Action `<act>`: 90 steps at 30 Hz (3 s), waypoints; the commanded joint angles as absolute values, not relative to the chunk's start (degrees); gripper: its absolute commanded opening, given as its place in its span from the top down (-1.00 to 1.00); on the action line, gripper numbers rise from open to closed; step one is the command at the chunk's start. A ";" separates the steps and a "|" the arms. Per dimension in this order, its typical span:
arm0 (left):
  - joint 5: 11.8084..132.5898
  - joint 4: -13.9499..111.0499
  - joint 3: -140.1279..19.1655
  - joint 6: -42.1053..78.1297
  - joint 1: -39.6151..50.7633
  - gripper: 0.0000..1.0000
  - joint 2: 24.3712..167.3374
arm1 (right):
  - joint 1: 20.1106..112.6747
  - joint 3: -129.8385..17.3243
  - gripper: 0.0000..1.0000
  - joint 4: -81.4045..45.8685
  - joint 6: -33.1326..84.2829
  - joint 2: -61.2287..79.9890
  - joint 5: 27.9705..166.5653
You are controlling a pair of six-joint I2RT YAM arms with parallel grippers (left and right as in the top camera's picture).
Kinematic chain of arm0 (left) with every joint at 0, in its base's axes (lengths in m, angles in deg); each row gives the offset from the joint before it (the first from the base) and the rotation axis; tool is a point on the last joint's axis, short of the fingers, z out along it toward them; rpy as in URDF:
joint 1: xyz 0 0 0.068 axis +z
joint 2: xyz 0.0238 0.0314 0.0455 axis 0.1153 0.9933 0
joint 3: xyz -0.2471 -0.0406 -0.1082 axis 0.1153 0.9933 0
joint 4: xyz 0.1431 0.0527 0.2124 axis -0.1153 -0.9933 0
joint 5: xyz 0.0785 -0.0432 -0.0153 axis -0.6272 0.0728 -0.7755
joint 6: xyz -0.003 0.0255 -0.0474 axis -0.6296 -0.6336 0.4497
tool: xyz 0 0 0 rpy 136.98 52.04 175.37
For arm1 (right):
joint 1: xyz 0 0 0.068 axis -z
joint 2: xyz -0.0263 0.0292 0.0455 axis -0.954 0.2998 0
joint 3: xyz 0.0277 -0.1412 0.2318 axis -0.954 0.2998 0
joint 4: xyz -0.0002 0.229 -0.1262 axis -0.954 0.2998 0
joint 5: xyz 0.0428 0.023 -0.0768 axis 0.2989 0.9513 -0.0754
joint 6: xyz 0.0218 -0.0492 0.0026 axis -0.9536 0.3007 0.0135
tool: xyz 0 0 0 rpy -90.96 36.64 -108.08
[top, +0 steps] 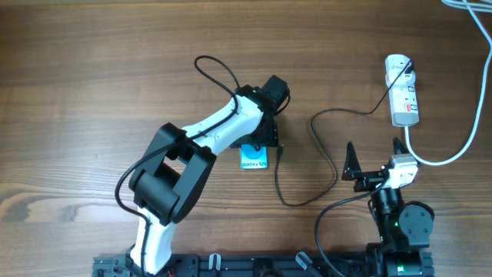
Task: Plug charger to phone and switch on socket
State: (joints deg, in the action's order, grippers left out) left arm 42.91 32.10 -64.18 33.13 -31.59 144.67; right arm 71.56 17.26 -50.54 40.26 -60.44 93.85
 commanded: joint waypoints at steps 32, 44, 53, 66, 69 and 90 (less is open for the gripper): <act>54.49 27.75 -64.96 33.41 -30.76 -0.47 133.15 | 71.45 17.32 -1.00 -50.65 40.96 -60.81 93.04; 91.78 28.12 -64.96 33.02 -21.15 -0.39 125.48 | 71.45 17.32 -1.00 -50.67 40.96 -60.81 93.04; 125.22 33.17 -64.96 33.34 -12.60 -0.33 124.78 | 71.45 17.32 -1.00 -50.65 40.96 -60.81 93.04; 130.08 33.35 -64.96 55.03 -4.27 -0.29 124.80 | 71.45 17.32 -1.00 -50.65 40.94 -60.81 93.04; 130.05 33.33 -64.96 57.52 -3.22 -0.27 124.78 | 71.45 17.32 -1.00 -50.65 40.94 -60.81 93.04; 128.74 35.69 -64.96 63.25 0.36 -0.15 124.80 | 71.45 17.32 -1.00 -50.67 40.96 -60.81 93.04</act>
State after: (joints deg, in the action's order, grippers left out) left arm 126.93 35.47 -64.18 62.50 -0.27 126.64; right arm 71.56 17.28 -50.54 40.26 -60.44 93.85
